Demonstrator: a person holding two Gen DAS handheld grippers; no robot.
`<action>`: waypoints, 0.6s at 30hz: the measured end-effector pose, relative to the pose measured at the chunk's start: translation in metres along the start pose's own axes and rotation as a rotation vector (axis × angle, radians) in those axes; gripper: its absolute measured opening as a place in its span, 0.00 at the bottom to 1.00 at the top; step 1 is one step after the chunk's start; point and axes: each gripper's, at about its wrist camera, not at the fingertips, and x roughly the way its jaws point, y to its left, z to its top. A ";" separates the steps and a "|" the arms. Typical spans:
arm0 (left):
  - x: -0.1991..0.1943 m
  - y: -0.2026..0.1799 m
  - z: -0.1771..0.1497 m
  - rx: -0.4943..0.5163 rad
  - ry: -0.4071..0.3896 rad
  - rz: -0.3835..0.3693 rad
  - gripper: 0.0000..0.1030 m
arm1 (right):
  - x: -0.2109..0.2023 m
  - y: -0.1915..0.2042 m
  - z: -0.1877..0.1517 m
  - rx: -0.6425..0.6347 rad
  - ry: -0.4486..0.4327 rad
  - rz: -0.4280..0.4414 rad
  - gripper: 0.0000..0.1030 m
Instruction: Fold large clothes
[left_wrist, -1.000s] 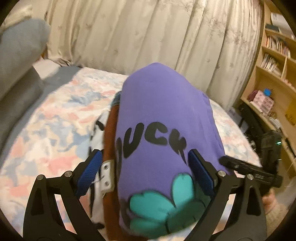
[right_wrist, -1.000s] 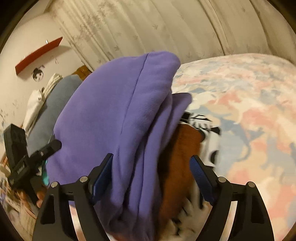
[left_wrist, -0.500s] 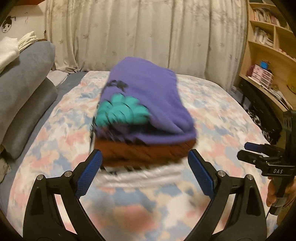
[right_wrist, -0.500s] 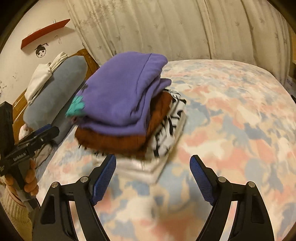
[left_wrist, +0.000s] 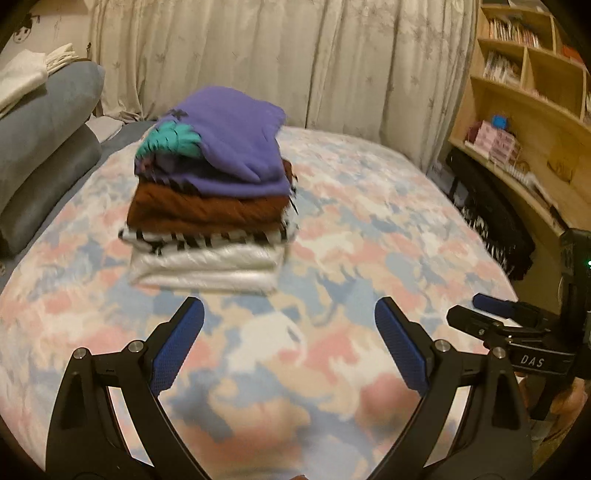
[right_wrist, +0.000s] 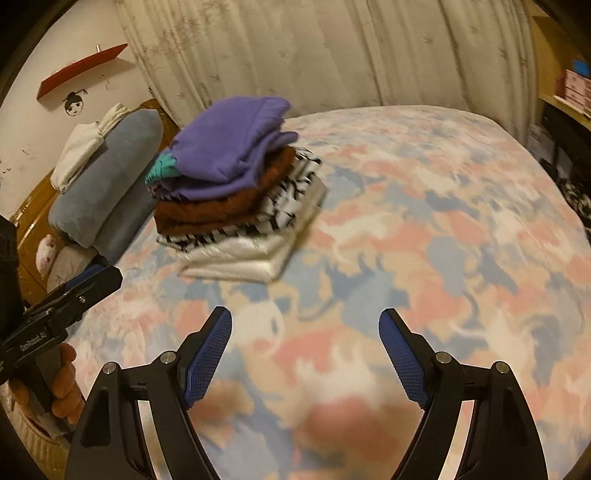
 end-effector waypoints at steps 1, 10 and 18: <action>-0.004 -0.011 -0.011 0.008 0.010 0.004 0.91 | -0.003 -0.001 -0.008 -0.003 0.002 -0.013 0.81; -0.039 -0.077 -0.097 0.040 0.034 0.032 0.91 | -0.061 -0.008 -0.105 -0.027 -0.002 -0.112 0.81; -0.058 -0.094 -0.153 0.037 0.081 0.070 0.91 | -0.108 -0.006 -0.178 -0.045 -0.049 -0.204 0.85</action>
